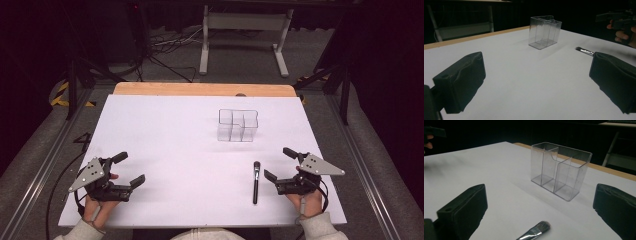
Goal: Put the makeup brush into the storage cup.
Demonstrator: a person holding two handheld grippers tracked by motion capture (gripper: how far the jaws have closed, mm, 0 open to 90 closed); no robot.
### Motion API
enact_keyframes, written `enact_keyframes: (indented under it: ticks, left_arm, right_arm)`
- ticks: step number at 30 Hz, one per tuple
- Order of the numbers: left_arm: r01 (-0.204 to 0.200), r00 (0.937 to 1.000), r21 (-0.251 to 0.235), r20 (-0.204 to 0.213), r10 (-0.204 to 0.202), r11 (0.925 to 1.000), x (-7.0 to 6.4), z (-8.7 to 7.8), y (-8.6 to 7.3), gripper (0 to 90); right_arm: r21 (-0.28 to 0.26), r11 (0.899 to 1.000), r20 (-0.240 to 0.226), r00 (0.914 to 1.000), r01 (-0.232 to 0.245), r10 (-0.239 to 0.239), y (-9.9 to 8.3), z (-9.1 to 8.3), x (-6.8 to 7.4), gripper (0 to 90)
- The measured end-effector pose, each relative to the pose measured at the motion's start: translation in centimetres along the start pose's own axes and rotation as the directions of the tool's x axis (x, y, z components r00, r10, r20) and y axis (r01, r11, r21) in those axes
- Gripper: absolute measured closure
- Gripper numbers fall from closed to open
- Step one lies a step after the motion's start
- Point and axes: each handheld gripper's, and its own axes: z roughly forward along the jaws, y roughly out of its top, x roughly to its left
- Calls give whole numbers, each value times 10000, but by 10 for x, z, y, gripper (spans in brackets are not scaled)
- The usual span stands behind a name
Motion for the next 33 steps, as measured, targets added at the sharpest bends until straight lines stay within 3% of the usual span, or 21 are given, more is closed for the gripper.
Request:
enact_keyframes:
  ticks: [11,14,20,22,26,31,33]
  left_arm:
    - [72,10000,30,-10,-72,10000,0,1,-1,15]
    - [95,10000,84,-14,-95,9999,0,1,0,18]
    - [119,9999,122,-18,-119,9999,1,1,-1,19]
    - [147,9999,170,-5,-147,9997,1,1,-1,20]
    - [138,9999,207,18,-138,9997,0,1,0,22]
    - [145,9999,271,18,-145,9995,1,1,-1,23]
    - [154,9999,265,10,-155,9995,1,1,-1,23]
  right_arm:
    - [271,9996,-194,9998,-65,70,17,12,0,0]
    - [173,9984,-547,9970,-544,552,19,18,-3,0]
    - [229,9994,-413,9987,-275,284,26,21,-4,0]
    - [288,9994,-614,9979,-204,221,28,22,-3,0]
    - [898,9945,-1047,9925,-531,625,31,26,-4,23]
    - [1489,9888,-755,9968,-130,245,39,26,0,52]
    - [2121,9772,-616,9981,67,66,45,27,1,64]
